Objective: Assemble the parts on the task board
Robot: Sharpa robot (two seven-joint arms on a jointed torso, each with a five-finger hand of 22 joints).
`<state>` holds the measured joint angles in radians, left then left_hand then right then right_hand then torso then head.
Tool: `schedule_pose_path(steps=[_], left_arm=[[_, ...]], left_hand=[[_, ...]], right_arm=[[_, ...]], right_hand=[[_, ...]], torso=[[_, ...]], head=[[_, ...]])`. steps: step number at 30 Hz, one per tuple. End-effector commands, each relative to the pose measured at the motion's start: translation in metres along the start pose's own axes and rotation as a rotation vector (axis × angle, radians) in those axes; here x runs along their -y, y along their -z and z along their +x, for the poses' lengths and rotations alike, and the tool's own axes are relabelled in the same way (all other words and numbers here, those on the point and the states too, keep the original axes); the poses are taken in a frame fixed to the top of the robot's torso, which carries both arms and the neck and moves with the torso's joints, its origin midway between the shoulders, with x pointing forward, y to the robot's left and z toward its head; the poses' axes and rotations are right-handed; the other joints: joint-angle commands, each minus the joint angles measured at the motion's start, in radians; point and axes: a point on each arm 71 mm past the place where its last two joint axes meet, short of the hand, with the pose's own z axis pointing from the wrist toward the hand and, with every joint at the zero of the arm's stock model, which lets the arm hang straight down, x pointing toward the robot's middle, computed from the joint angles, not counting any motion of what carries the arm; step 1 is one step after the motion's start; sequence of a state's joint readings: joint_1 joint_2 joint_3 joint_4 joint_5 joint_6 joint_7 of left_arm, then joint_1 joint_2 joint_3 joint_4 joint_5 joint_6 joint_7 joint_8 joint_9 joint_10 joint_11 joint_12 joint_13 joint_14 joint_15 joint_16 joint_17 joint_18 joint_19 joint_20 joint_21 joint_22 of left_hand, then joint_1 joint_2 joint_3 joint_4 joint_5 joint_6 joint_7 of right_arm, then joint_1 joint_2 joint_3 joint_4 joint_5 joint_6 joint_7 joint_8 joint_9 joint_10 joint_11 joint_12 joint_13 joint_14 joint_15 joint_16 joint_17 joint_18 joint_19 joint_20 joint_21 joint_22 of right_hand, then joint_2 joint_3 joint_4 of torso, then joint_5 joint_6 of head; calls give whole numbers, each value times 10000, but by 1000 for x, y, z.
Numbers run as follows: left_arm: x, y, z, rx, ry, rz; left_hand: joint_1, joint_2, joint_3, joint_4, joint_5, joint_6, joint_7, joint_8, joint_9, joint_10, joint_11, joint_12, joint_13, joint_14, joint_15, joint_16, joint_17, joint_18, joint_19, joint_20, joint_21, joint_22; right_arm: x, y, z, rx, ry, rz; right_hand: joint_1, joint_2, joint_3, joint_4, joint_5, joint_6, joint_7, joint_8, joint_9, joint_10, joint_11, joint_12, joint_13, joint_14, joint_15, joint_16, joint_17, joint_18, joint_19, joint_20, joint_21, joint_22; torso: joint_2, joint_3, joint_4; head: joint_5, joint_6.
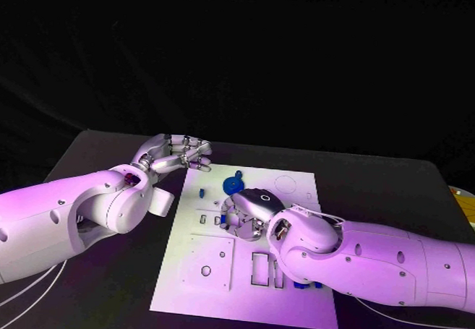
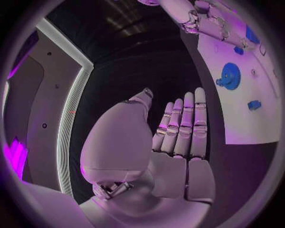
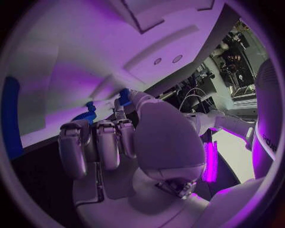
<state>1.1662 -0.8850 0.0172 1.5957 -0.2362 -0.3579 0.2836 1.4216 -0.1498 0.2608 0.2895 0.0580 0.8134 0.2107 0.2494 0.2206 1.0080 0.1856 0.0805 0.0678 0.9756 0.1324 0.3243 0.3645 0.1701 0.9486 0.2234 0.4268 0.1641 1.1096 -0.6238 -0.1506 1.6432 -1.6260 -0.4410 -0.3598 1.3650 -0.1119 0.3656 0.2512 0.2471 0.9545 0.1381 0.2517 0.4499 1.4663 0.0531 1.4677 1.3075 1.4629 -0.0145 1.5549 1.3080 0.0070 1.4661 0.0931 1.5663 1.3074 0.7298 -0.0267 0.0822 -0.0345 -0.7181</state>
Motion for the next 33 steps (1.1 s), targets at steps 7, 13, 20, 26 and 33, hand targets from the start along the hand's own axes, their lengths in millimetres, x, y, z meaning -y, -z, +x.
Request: schedule_pose_path(steps=[7, 13, 20, 26, 33], left_arm=[[1, -1, 2, -182, 95, 57], [1, -1, 2, -189, 97, 52], [1, -1, 2, -190, 97, 44], [1, -1, 2, -188, 96, 37], [1, -1, 1, -188, 96, 34]], left_hand=[[3, 130, -35, 2, -44, -72, 328, -53, 0, -45, 7, -68, 3, -70, -3, -69, 14, 112, -62, 18, -21, -17], [3, 130, -35, 2, -44, -72, 328, -53, 0, -45, 7, -68, 3, -70, -3, -69, 14, 112, -62, 18, -21, -17], [3, 130, -35, 2, -44, -72, 328, -53, 0, -45, 7, -68, 3, -70, -3, -69, 14, 112, -62, 18, -21, -17], [3, 130, -35, 2, -44, -72, 328, -53, 0, -45, 7, -68, 3, -70, -3, -69, 14, 112, -62, 18, -21, -17], [7, 154, -52, 1, -45, -75, 331, -57, 7, -44, 9, -67, 6, -74, 0, -91, 46, 114, -66, 23, -10, -22]], right_arm=[[3, 0, 3, -88, 508, 156], [2, -1, 3, -85, 565, 144], [1, -2, 4, -94, 575, 92], [1, -2, 4, -84, 574, 72], [1, -3, 5, -220, 635, 74]], right_hand=[[-158, -70, -7, 70, -25, 104, -104, -3, 6, 109, -58, -47, 1484, 961, -60, 20, 2067, -70, 1047, -59, 45, 2634], [-204, -127, -20, 86, -67, 68, -90, -19, 3, 88, -47, -70, 1463, 957, -53, 15, 2051, -70, 1047, -55, 45, 2634], [-233, -193, -32, 89, -92, 20, -74, -44, -4, 71, -34, -88, 1446, 955, -44, 11, 2040, -70, 1047, -49, 45, 2634], [-249, -227, -36, 91, -104, -10, -61, -60, -9, 61, -24, -99, 1436, 953, -37, 9, 2033, -70, 1047, -44, 45, 2634], [-261, -240, -38, 96, -111, -21, -55, -67, -11, 51, -18, -110, 1426, 949, -32, 4, 2015, -70, 1047, -42, 45, 2634]], torso=[[3, -5, -6], [1, -6, 2], [-6, -9, 2], [-2, -11, -9], [-7, -13, 0]], head=[[-5, -20], [-9, -21], [2, -33], [6, -35], [3, -52]])
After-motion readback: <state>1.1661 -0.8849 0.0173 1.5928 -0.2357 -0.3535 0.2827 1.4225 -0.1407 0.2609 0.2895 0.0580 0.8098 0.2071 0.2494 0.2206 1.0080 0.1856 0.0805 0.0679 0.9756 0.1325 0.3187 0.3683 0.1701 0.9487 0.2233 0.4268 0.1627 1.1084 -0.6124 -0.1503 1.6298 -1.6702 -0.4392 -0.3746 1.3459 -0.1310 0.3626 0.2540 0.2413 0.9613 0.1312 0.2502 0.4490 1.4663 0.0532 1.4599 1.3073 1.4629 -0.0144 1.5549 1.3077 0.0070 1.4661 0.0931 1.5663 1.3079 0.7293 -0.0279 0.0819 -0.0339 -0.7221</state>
